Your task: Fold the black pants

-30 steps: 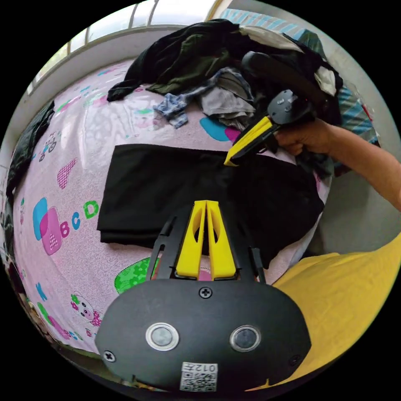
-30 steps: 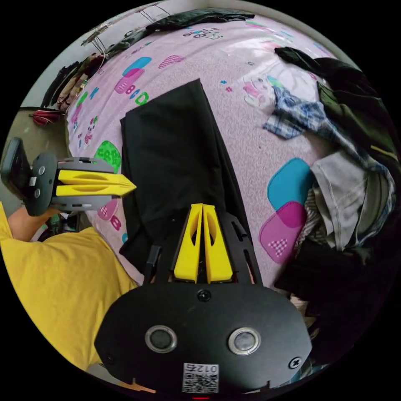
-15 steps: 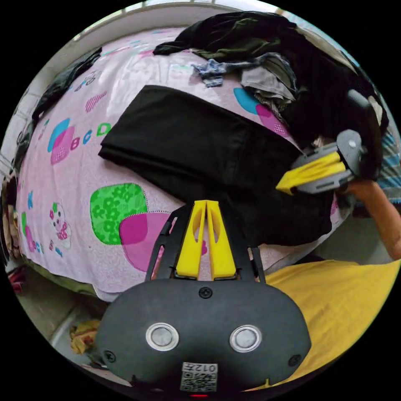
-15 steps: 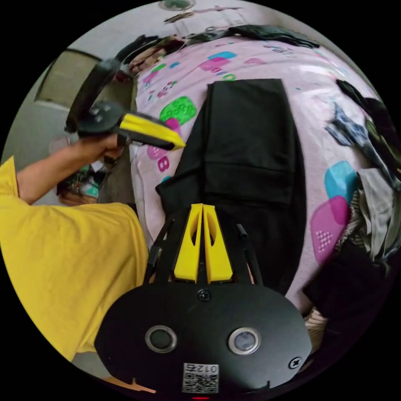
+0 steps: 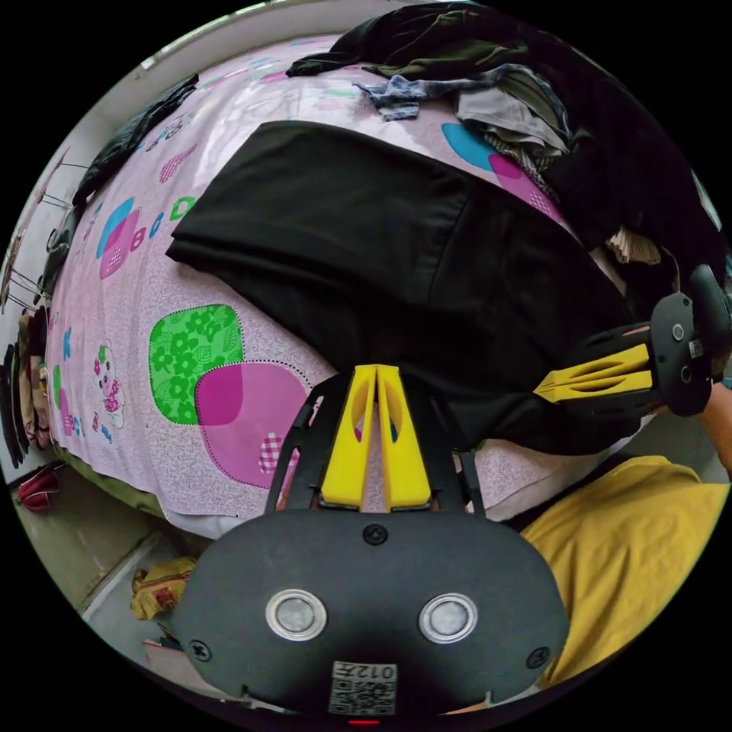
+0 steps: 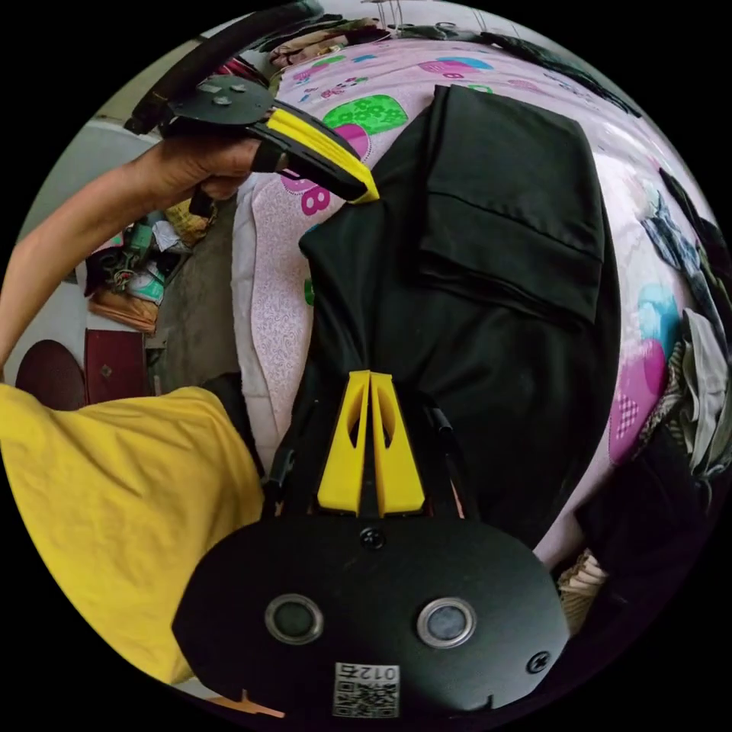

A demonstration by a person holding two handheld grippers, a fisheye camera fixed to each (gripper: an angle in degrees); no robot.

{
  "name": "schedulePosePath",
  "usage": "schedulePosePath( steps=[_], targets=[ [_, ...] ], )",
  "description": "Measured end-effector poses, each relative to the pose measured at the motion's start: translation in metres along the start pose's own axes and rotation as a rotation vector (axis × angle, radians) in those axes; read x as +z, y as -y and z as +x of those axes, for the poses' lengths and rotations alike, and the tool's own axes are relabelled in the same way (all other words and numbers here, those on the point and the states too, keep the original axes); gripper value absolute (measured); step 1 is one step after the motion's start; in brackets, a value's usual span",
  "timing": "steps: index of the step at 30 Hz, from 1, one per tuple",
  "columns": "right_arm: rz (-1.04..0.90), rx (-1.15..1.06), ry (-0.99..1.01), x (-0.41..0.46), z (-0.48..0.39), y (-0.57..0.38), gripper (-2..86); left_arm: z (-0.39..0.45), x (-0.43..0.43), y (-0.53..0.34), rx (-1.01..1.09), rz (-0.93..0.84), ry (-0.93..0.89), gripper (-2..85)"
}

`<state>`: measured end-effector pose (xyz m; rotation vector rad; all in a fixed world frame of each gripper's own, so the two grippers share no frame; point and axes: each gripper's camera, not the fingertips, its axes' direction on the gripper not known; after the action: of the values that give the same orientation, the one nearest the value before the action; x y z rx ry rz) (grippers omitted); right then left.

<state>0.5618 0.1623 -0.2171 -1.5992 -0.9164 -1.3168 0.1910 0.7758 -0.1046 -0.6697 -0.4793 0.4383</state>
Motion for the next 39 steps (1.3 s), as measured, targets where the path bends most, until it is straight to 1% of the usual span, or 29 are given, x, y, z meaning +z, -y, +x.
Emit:
schedulePosePath(
  steps=[2,3,6,7,9,11,12,13,18,19,21,23,25,27,29,35,37,38,39],
  targets=[
    [0.045,-0.022,0.014,-0.016,-0.006,-0.017,-0.1,-0.001,-0.006,-0.001,-0.050,-0.007,0.006,0.5],
    [0.050,-0.020,0.010,-0.019,-0.007,-0.023,-0.1,0.003,-0.017,-0.006,-0.065,0.042,-0.003,0.6],
    [0.046,0.021,0.020,-0.022,-0.004,-0.055,-0.1,0.027,-0.034,-0.017,-0.002,0.118,-0.080,0.6],
    [0.044,0.036,0.051,-0.017,-0.002,-0.065,-0.1,0.034,-0.033,-0.017,0.023,0.112,-0.078,0.6],
    [0.007,0.050,0.068,-0.002,-0.001,-0.074,-0.1,0.059,-0.014,-0.011,0.127,0.023,-0.058,0.6],
    [-0.075,-0.008,-0.014,0.020,-0.009,-0.083,-0.1,0.071,0.003,-0.007,0.154,-0.035,0.005,0.6],
    [-0.084,-0.026,-0.036,0.024,-0.011,-0.086,-0.1,0.074,0.012,-0.006,0.149,-0.051,0.025,0.6],
    [-0.055,-0.028,-0.039,0.023,-0.011,-0.092,-0.1,0.074,0.014,-0.005,0.140,-0.043,0.020,0.5],
    [-0.059,0.004,-0.034,0.012,-0.009,-0.103,-0.1,0.065,0.017,-0.004,0.074,-0.041,-0.047,0.5],
    [-0.027,0.013,-0.027,0.001,-0.009,-0.111,-0.1,0.065,0.015,-0.004,0.064,-0.044,-0.044,0.5],
    [0.030,0.066,-0.018,-0.015,-0.005,-0.130,-0.1,0.071,-0.001,-0.009,0.057,0.015,0.012,0.5],
    [0.071,0.109,-0.020,-0.025,-0.004,-0.156,0.0,0.079,-0.008,-0.011,0.081,0.045,0.000,0.5],
    [0.054,0.097,0.003,-0.021,-0.009,-0.166,0.0,0.087,-0.001,-0.009,0.114,0.023,0.009,0.5],
    [-0.005,0.067,0.009,-0.007,-0.017,-0.171,0.0,0.088,0.023,-0.005,0.125,-0.056,0.065,0.5],
    [-0.041,0.046,-0.066,0.010,-0.023,-0.176,0.0,0.082,0.034,-0.005,0.101,-0.056,0.048,0.6],
    [0.030,0.170,0.022,-0.007,-0.007,-0.188,0.0,0.049,0.046,-0.007,0.061,-0.043,-0.053,0.6],
    [0.089,0.218,0.008,-0.028,-0.002,-0.193,0.0,0.043,0.043,-0.006,0.038,-0.061,-0.031,0.6],
    [0.156,0.253,-0.017,-0.045,0.004,-0.197,0.0,0.046,0.034,-0.008,0.048,-0.020,0.023,0.5],
    [0.184,0.268,-0.022,-0.052,0.007,-0.198,0.0,0.051,0.024,-0.011,0.082,0.038,0.049,0.5]
  ],
)
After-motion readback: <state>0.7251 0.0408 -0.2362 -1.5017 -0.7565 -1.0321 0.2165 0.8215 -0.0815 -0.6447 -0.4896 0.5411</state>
